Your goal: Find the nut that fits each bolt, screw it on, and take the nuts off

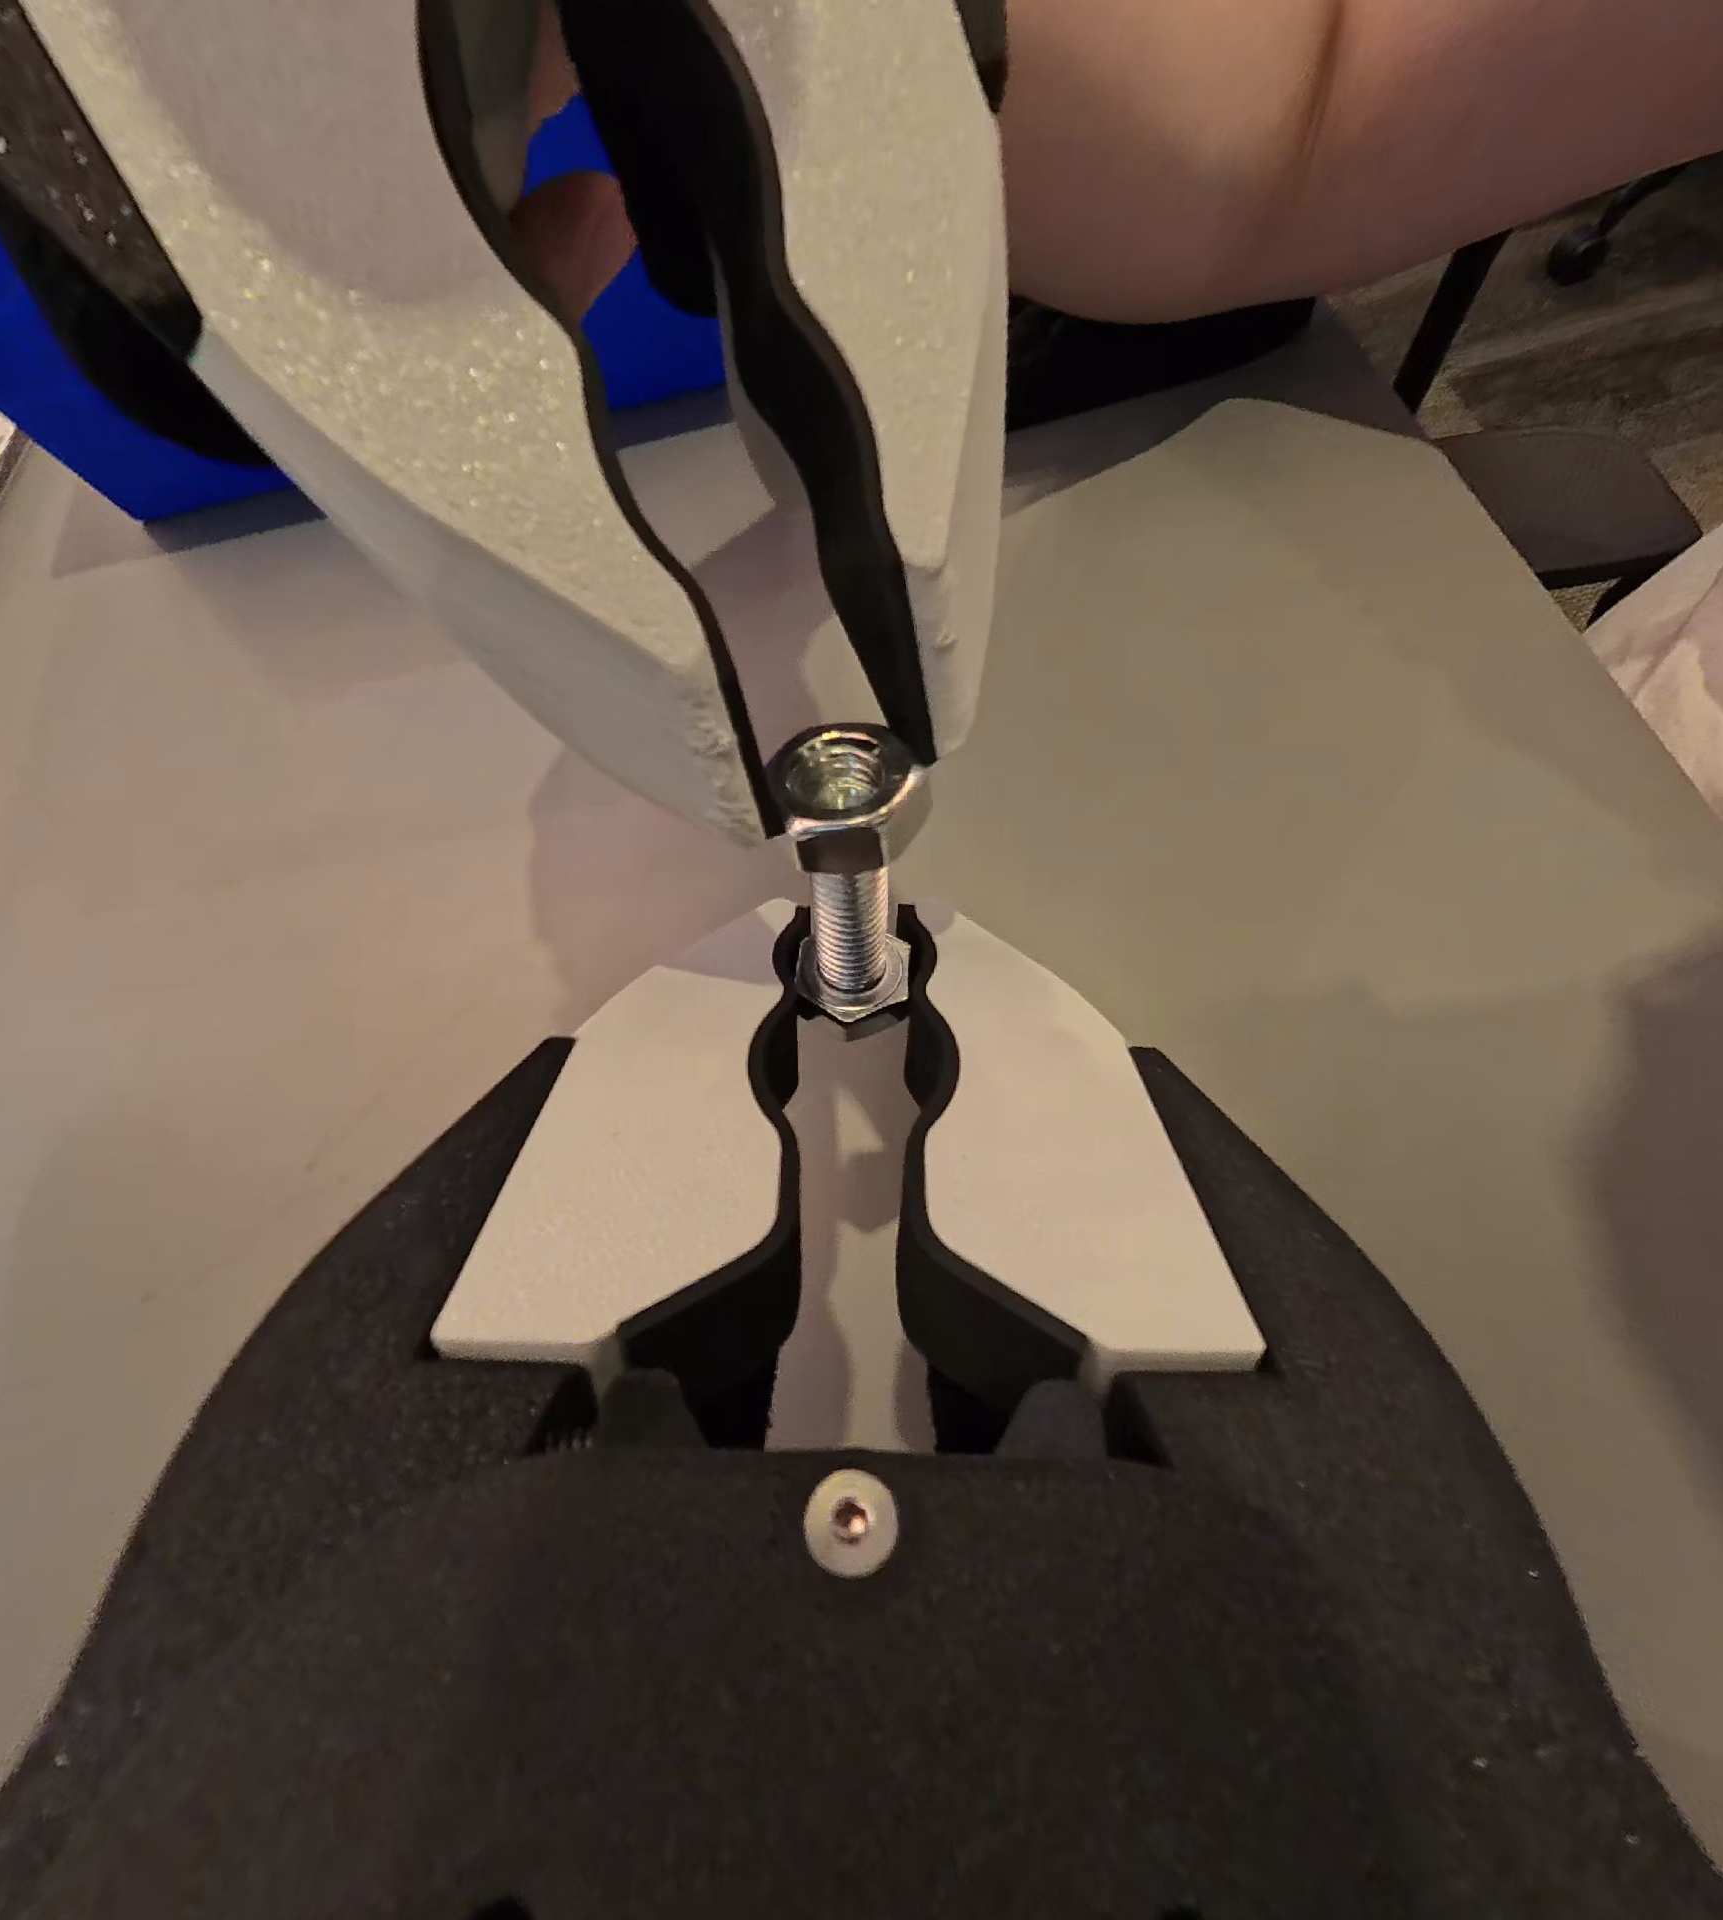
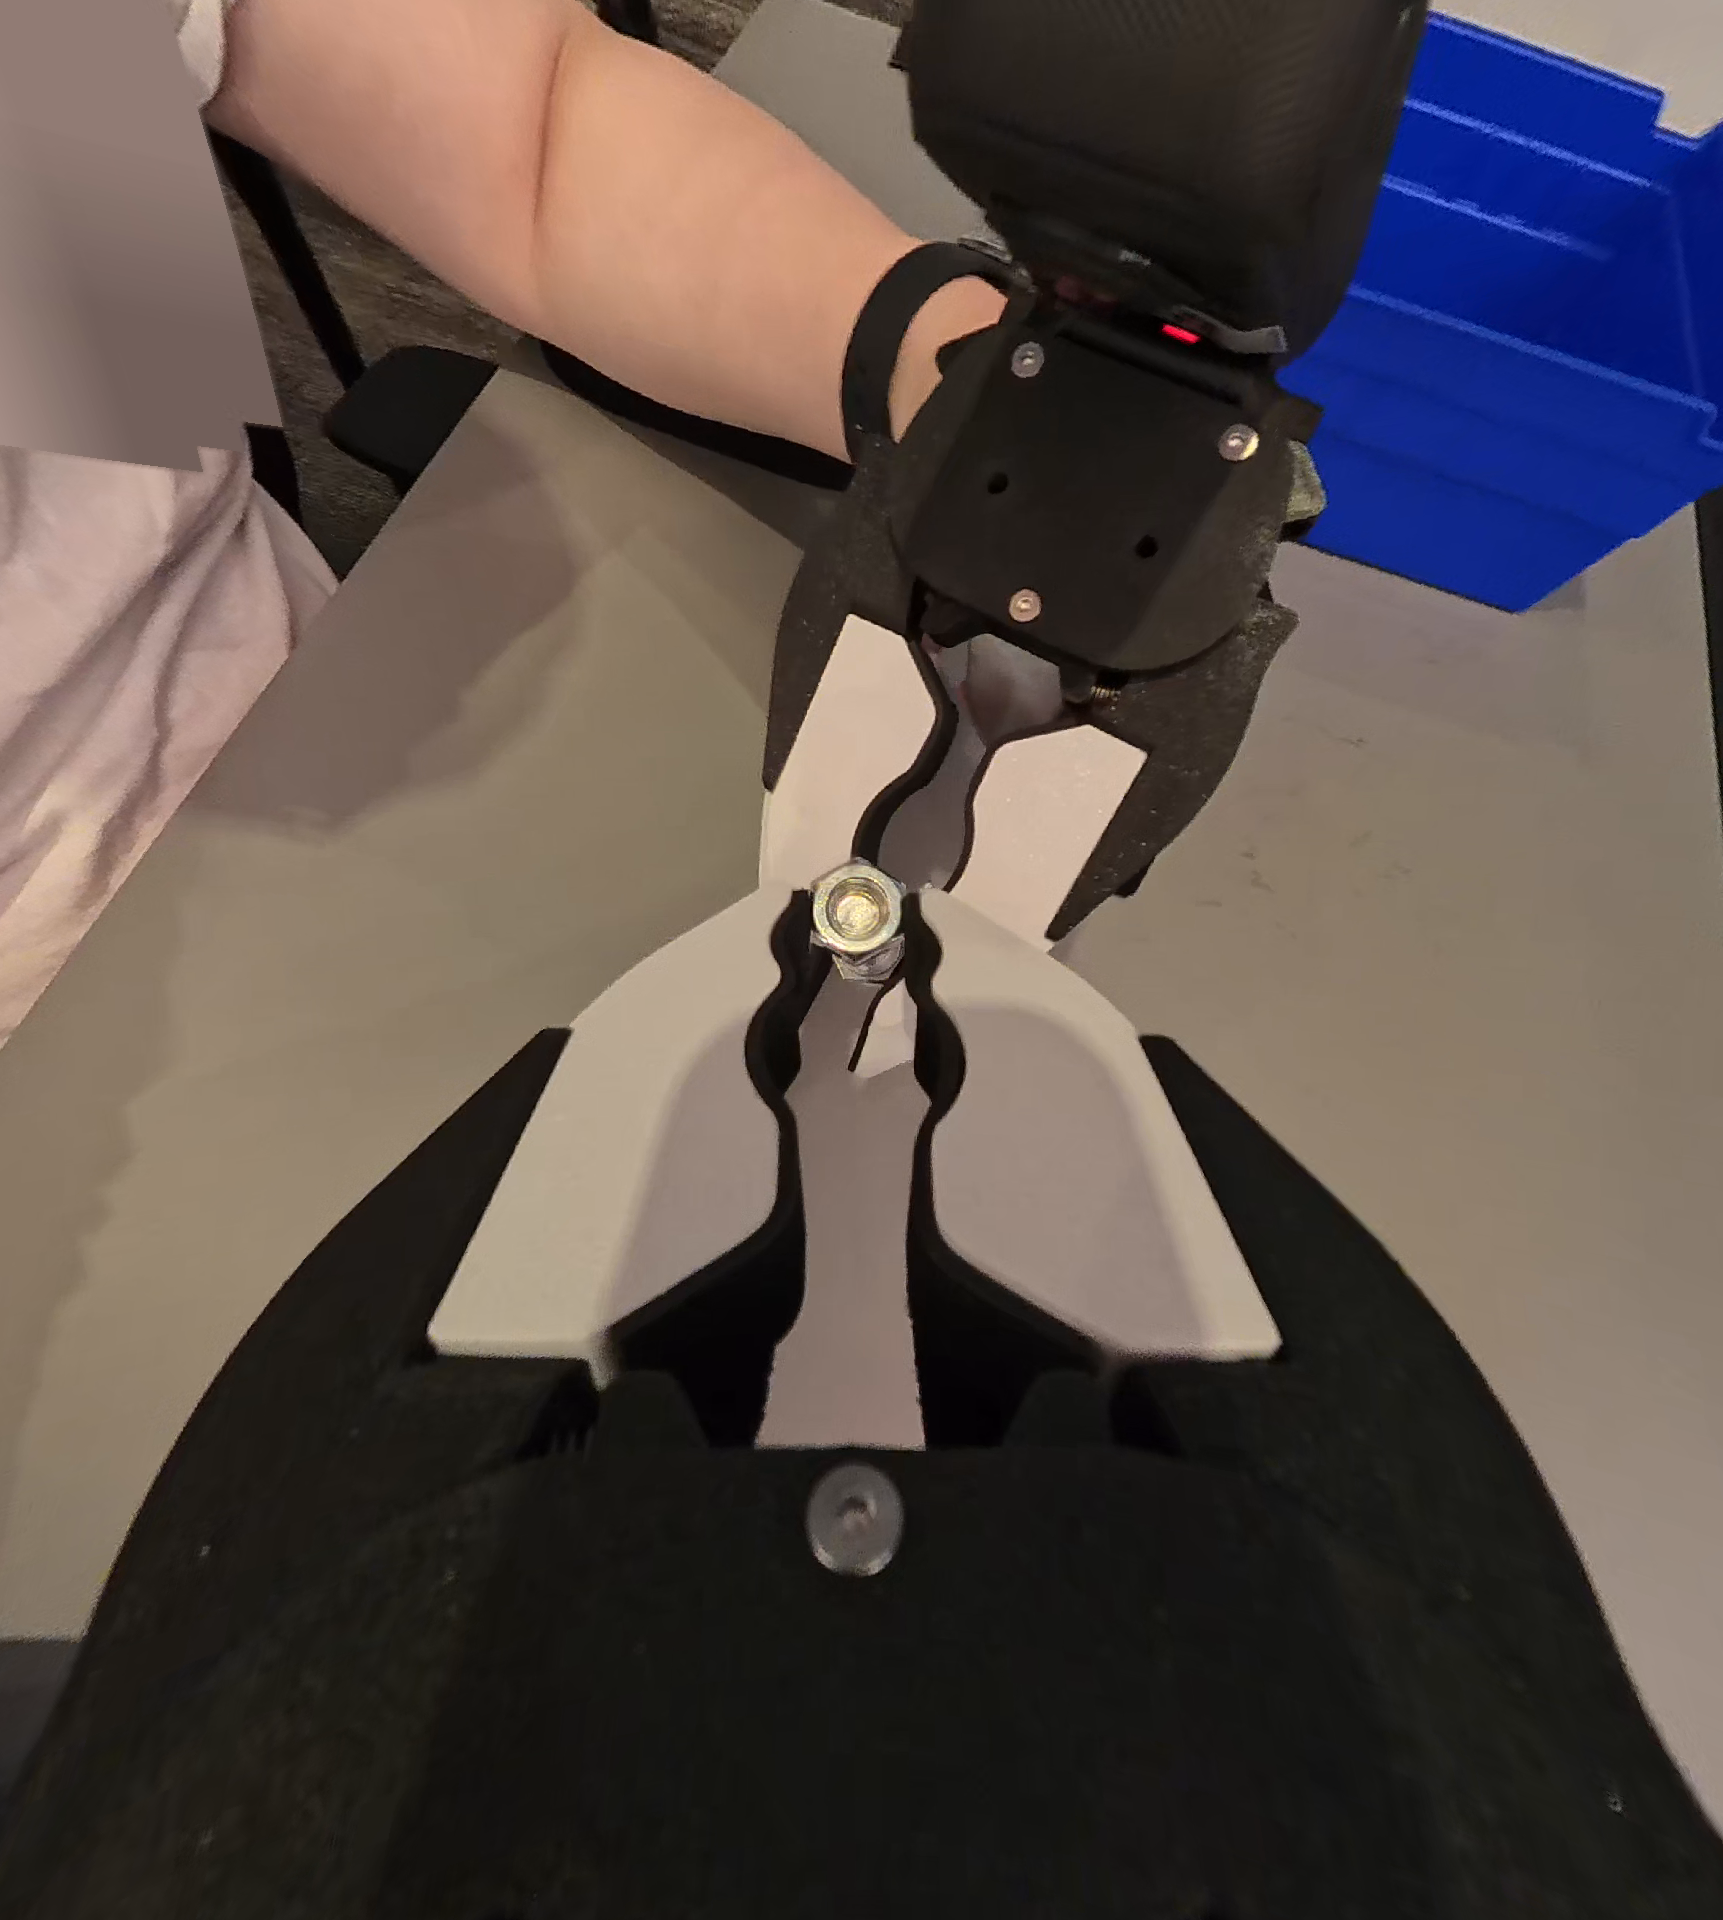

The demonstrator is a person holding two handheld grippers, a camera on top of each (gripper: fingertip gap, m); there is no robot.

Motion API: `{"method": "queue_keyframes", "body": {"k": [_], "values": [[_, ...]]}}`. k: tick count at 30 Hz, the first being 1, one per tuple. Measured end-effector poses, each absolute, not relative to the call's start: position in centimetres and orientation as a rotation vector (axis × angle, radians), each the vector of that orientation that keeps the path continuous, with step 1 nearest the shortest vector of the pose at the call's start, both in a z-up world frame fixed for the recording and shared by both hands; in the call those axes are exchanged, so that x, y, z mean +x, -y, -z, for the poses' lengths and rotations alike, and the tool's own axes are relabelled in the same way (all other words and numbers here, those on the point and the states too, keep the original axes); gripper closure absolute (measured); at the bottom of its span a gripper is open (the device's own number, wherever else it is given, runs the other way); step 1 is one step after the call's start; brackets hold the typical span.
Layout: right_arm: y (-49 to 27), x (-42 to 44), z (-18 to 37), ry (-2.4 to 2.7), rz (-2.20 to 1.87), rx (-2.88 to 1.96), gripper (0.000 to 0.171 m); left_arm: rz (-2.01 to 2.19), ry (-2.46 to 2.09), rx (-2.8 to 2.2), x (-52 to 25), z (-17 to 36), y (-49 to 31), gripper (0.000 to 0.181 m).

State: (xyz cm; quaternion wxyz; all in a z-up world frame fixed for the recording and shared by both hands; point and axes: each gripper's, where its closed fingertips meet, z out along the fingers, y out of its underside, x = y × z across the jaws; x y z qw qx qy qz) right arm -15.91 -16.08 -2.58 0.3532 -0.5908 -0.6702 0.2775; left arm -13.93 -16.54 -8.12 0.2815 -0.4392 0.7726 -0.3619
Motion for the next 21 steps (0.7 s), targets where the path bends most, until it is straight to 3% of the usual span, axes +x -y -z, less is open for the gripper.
{"method": "queue_keyframes", "body": {"k": [21], "values": [[7.7, -15.8, 2.7, 1.097, -0.669, -1.824, 0.154, 0.739, -1.674, -1.650, -14.5, 8.3, 7.8, 0.166]]}}
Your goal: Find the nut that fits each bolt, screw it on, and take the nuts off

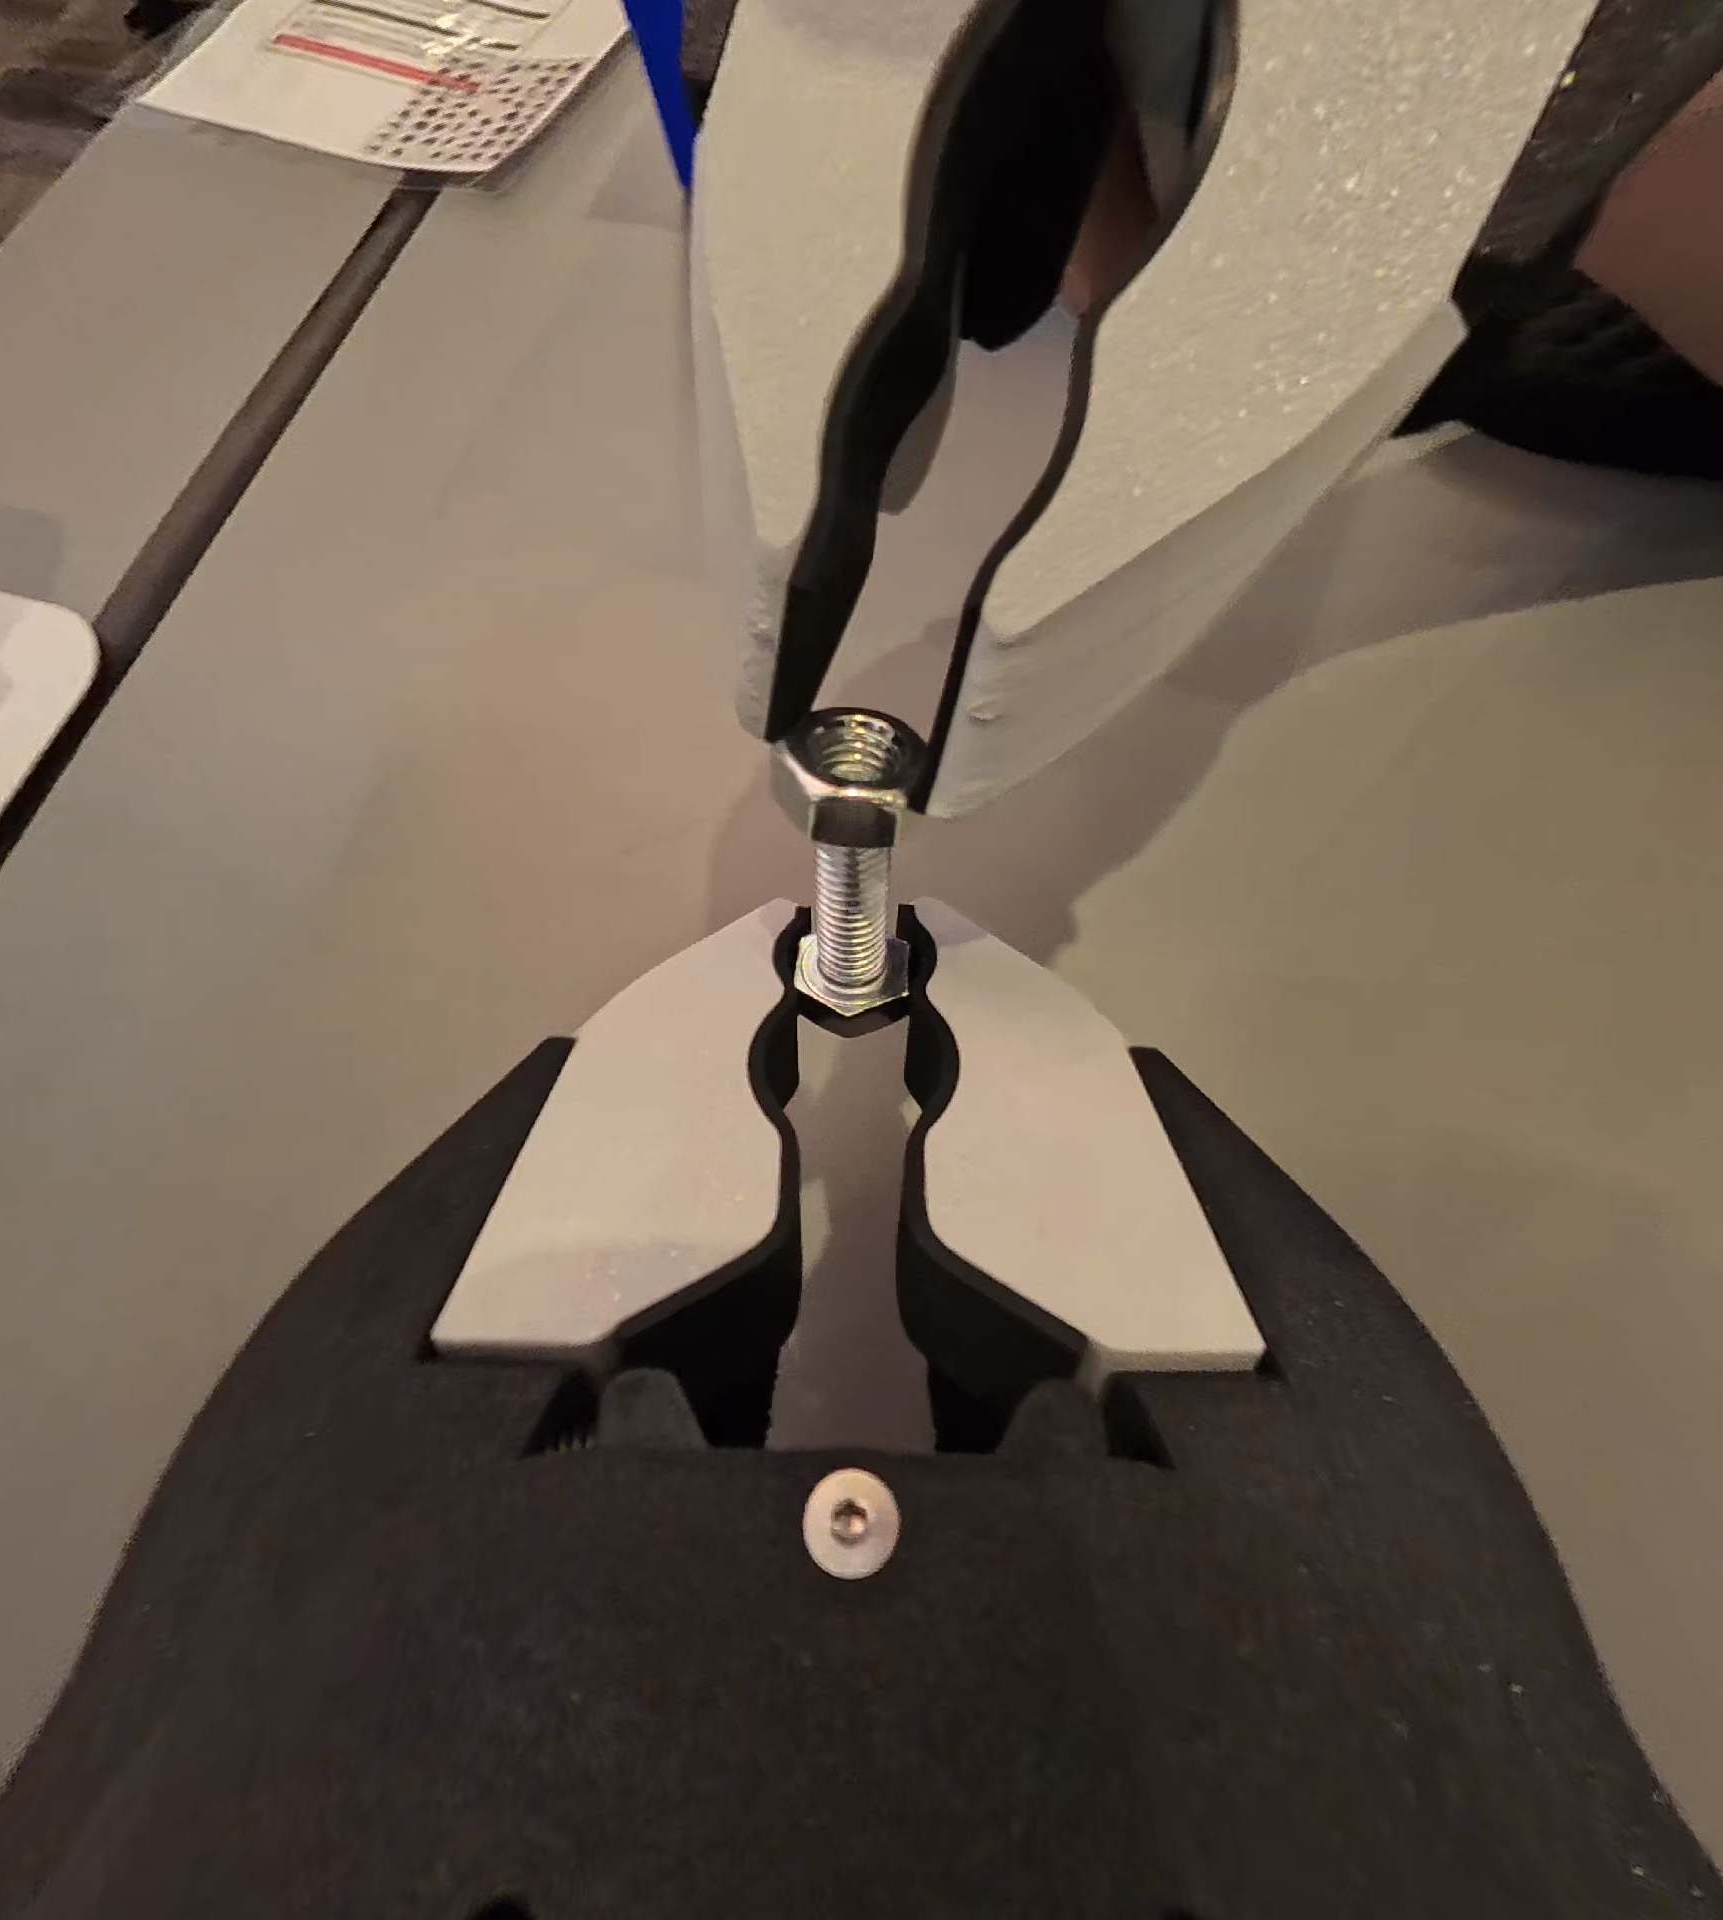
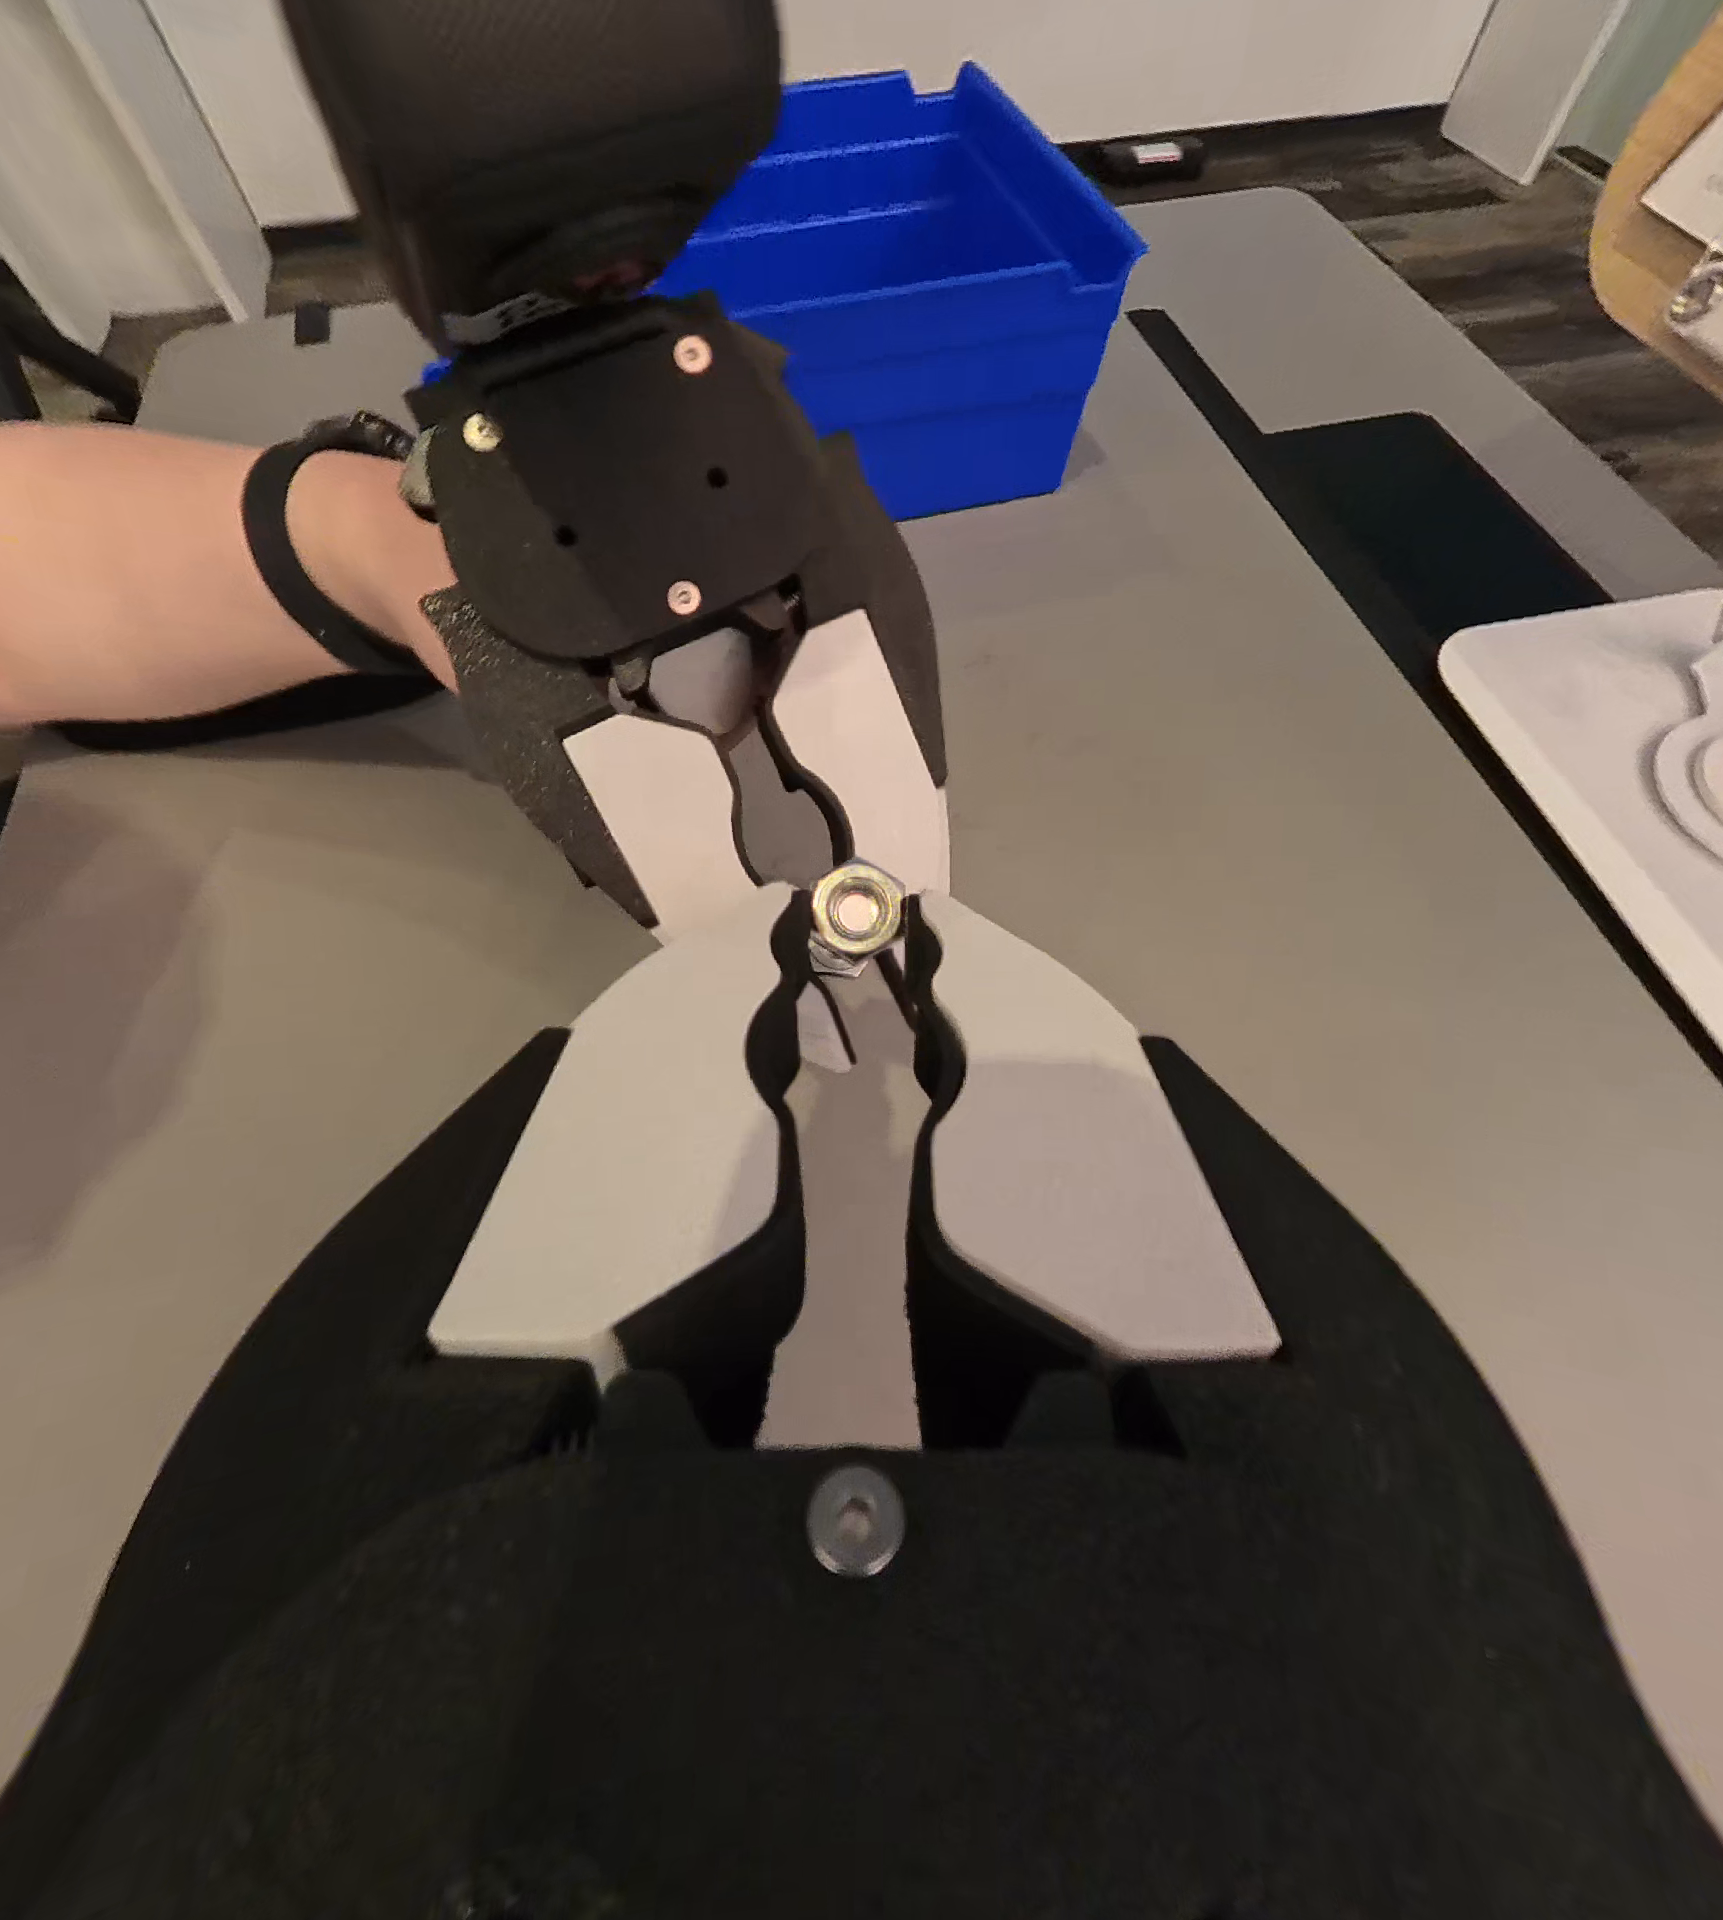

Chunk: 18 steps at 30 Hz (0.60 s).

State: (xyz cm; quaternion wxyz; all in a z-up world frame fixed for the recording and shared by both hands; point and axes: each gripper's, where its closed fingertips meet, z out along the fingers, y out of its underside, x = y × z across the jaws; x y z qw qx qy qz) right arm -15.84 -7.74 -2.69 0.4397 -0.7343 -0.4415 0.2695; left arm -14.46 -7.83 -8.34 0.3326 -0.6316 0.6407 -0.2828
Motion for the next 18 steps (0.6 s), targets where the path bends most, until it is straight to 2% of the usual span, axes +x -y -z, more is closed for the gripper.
{"method": "queue_keyframes", "body": {"k": [18], "values": [[6.2, -15.8, 2.1, 0.710, -0.678, -1.919, 0.154, 0.383, -1.498, -1.710, -15.0, 7.6, 5.0, 0.166]]}}
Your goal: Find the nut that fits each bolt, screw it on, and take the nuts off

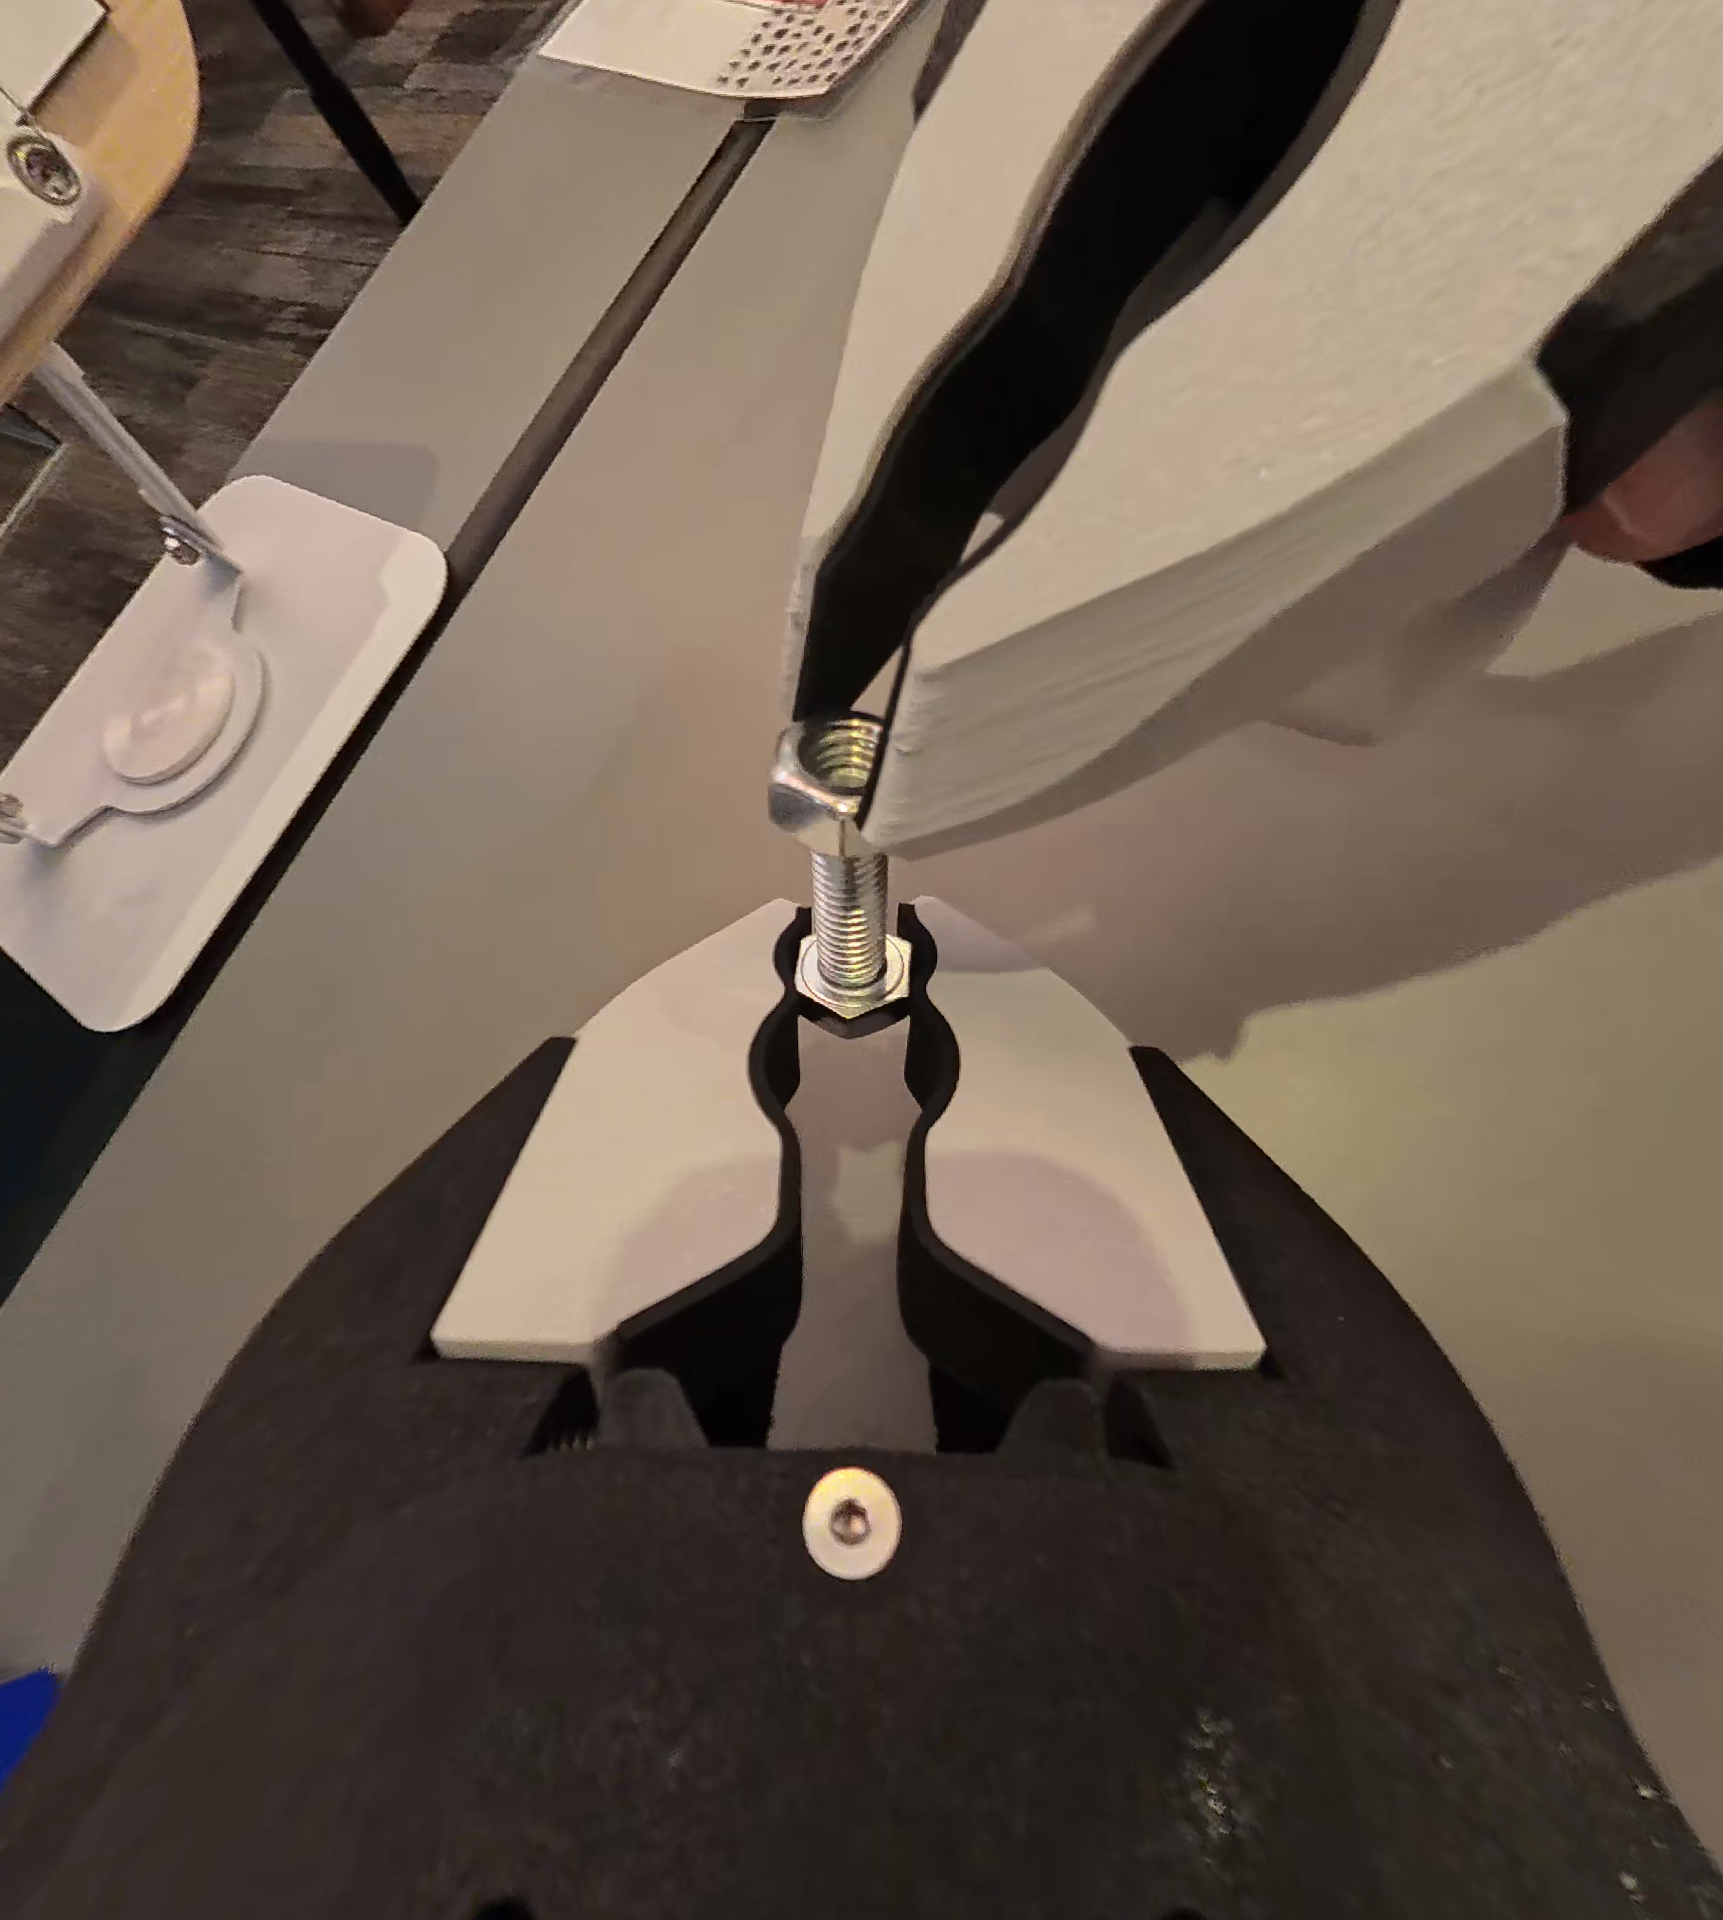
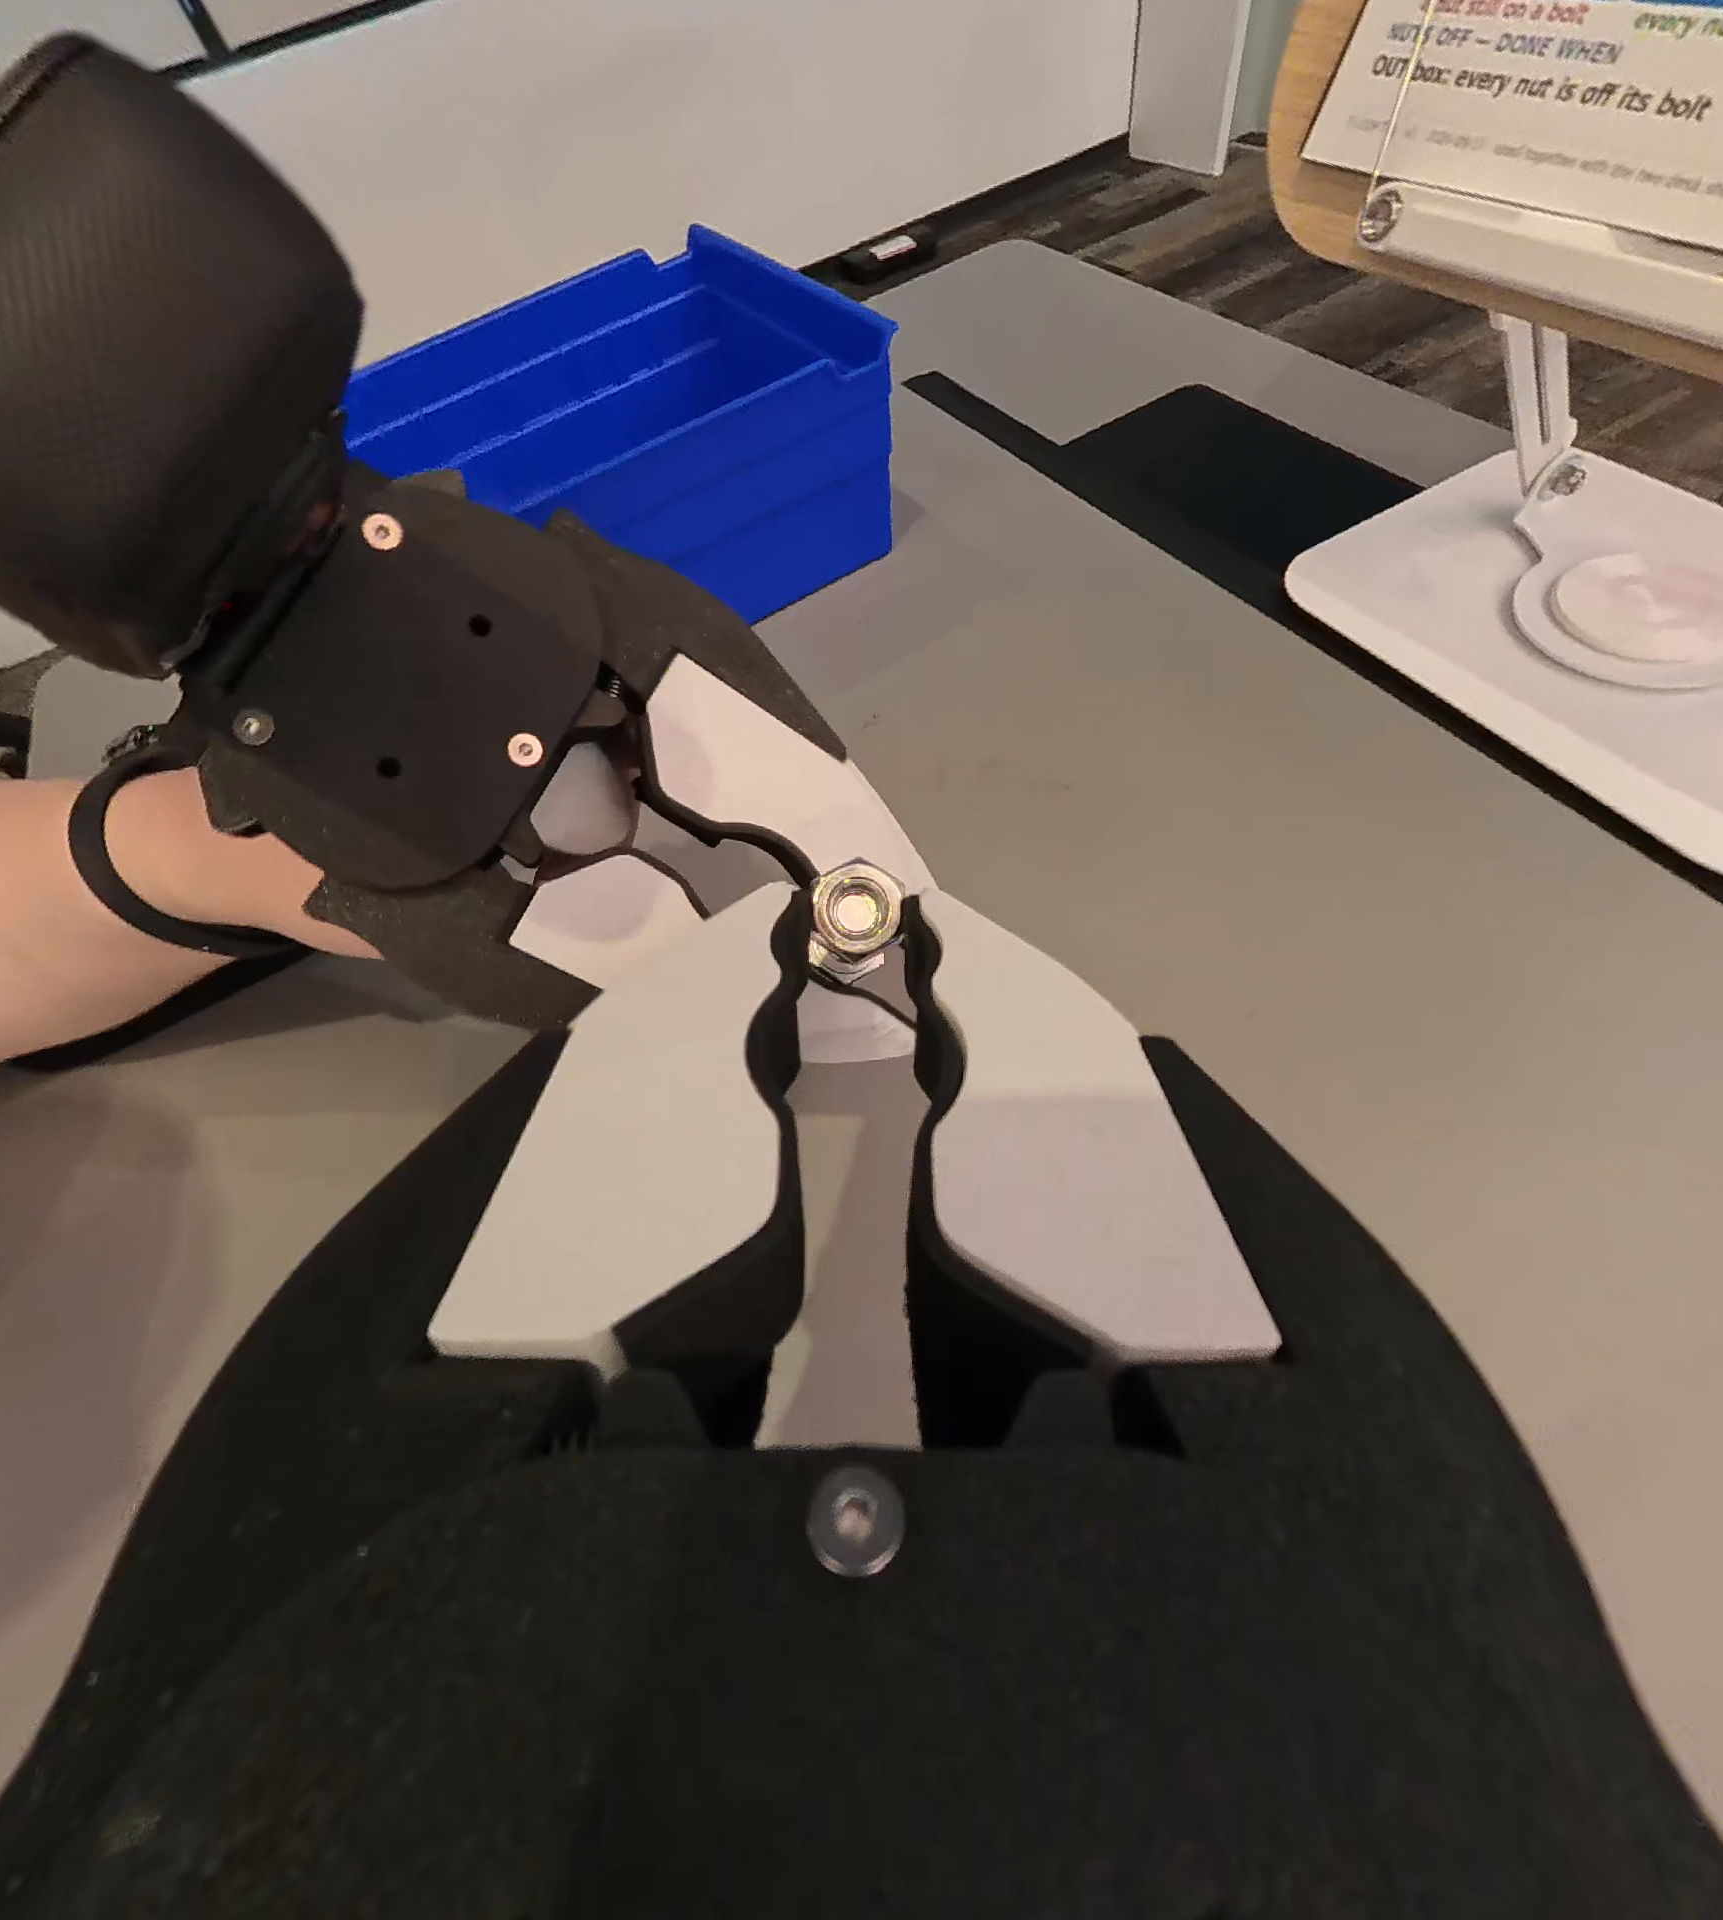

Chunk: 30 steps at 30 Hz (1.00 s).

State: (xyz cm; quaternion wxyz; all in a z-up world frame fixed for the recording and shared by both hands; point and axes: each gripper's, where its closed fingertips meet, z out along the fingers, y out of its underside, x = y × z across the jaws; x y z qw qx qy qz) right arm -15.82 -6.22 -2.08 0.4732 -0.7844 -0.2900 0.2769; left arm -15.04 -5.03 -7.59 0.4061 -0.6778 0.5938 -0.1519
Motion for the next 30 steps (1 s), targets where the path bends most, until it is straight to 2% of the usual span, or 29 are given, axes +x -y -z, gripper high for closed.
{"method": "queue_keyframes", "body": {"k": [30], "values": [[6.22, -16.15, 2.18, 0.722, -0.651, -1.896, 0.154, 0.388, -1.479, -1.693, -14.87, 7.10, 5.12, 0.166]]}}
